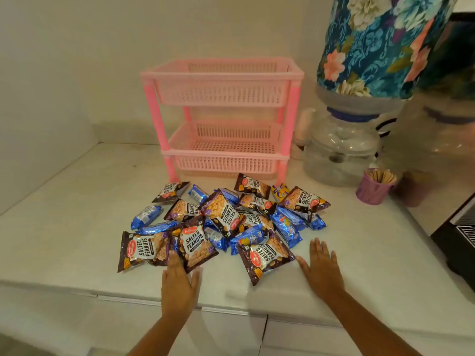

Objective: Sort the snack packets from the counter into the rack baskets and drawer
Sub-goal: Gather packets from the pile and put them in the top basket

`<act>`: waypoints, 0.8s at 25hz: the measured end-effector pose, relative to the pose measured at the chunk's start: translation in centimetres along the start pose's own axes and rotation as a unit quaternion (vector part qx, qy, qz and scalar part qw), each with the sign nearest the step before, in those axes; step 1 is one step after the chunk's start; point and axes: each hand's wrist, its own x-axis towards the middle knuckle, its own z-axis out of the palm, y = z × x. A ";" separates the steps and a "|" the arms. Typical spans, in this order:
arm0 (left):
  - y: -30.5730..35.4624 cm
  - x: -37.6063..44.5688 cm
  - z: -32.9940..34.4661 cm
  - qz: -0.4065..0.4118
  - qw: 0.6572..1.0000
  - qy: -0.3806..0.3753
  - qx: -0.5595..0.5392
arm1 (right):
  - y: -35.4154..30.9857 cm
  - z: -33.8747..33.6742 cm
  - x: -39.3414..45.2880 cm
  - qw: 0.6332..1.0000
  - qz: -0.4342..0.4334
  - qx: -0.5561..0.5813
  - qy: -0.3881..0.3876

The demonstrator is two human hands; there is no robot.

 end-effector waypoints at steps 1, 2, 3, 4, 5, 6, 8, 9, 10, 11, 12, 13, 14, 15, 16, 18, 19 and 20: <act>-0.1 -0.1 0.3 0.006 0.999 -0.003 0.036 | 0.2 0.3 -0.1 1.000 0.008 -0.005 0.007; -0.1 0.0 0.5 0.015 0.998 0.002 0.067 | 0.3 0.4 0.0 1.000 0.018 0.006 0.014; -0.4 0.0 0.7 0.017 0.996 0.002 0.085 | 0.5 0.7 0.1 1.000 0.021 -0.001 0.016; -0.5 0.0 0.8 0.018 0.995 0.002 0.093 | 0.4 0.6 -0.1 1.000 0.026 -0.002 0.012; -0.5 0.1 0.9 0.014 0.995 0.002 0.097 | 0.5 0.8 0.1 1.000 0.023 -0.005 0.011; -0.4 0.0 0.9 0.018 0.994 0.002 0.107 | 0.5 0.7 0.1 1.000 0.020 -0.013 0.009; -0.2 0.1 1.0 0.016 0.992 -0.003 0.124 | 0.4 0.6 0.4 1.000 0.014 -0.025 0.004; -0.2 0.1 1.0 0.013 0.992 -0.001 0.125 | 0.4 0.7 0.4 0.999 0.013 -0.030 0.005; -0.2 0.2 1.1 0.008 0.992 0.003 0.127 | 0.4 0.7 0.5 0.999 0.006 -0.032 0.006; -0.1 0.2 1.1 0.001 0.992 0.004 0.126 | 0.4 0.8 0.6 1.000 -0.005 -0.029 0.011; -0.1 0.2 1.2 -0.007 0.992 0.008 0.126 | 0.3 0.8 0.6 0.999 -0.023 -0.025 0.013; 0.1 0.2 1.2 -0.019 0.992 0.015 0.125 | 0.3 0.9 0.7 0.998 -0.050 -0.018 0.020; 0.2 0.2 1.1 -0.028 0.991 0.025 0.125 | 0.2 0.9 0.7 0.996 -0.082 -0.008 0.031; 0.4 0.3 1.1 -0.038 0.991 0.034 0.123 | 0.1 0.9 0.6 0.993 -0.113 0.002 0.045; 0.6 0.3 1.0 -0.051 0.991 0.042 0.119 | 0.0 0.9 0.5 0.989 -0.138 0.015 0.053; 0.9 0.4 0.8 -0.069 0.990 0.051 0.110 | 0.0 0.8 0.4 0.985 -0.163 0.034 0.049; 1.1 0.5 0.6 -0.076 0.990 0.052 0.103 | 0.0 0.8 0.4 0.984 -0.169 0.047 0.043; 1.3 0.5 0.4 -0.081 0.991 0.051 0.097 | 0.0 0.7 0.4 0.982 -0.175 0.061 0.040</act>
